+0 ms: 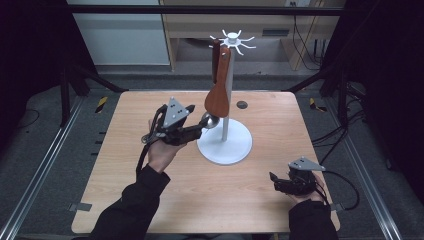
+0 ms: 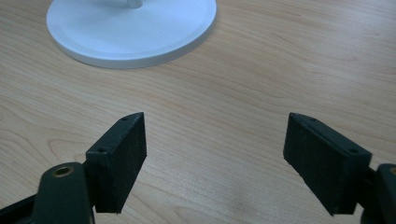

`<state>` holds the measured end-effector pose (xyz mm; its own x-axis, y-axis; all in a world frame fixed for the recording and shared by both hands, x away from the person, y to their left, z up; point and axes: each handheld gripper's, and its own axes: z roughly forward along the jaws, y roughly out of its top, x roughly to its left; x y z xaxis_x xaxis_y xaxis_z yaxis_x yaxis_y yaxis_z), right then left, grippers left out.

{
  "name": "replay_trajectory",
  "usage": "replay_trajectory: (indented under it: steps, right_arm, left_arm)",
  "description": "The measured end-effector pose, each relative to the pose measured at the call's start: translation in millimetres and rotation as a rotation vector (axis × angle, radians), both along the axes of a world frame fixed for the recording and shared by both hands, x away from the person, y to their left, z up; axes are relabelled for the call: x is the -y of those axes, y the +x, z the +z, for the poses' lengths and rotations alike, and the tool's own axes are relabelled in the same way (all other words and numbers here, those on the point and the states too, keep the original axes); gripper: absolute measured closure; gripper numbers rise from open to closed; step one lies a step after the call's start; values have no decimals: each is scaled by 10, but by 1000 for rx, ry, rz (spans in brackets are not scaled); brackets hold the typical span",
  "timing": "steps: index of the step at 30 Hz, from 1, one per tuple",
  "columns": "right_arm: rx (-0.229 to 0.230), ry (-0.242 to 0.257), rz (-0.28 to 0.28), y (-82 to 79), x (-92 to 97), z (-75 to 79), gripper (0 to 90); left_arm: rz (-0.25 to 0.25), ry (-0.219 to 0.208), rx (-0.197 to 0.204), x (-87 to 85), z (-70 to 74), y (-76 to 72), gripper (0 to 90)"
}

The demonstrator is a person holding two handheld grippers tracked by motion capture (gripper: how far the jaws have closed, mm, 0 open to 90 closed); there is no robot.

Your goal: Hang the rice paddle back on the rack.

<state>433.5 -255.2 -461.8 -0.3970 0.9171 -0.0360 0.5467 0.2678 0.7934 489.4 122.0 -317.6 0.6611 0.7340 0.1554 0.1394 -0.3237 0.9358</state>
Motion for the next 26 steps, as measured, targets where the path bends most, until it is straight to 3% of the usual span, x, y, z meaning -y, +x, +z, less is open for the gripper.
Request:
replay_trajectory:
  steps: [7, 9, 18, 24, 26]
  right_arm:
    - [0, -3, -9, -2, -2, -9, 200]
    - [0, -6, -12, -3, -3, -13, 196]
    - [1, -11, -22, -3, 19, -28, 183]
    - [-4, -17, -27, 3, 55, -44, 176]
    - [-13, -9, -30, -2, 56, -44, 172]
  left_arm:
    - [9, 14, -125, -358, -381, -100, 421]
    - [27, 41, -143, -453, -475, -126, 420]
    - [60, 59, -238, -864, -942, -276, 410]
    - [109, 66, -303, -1151, -1204, -357, 382]
    - [131, 72, -307, -1228, -1268, -379, 368]
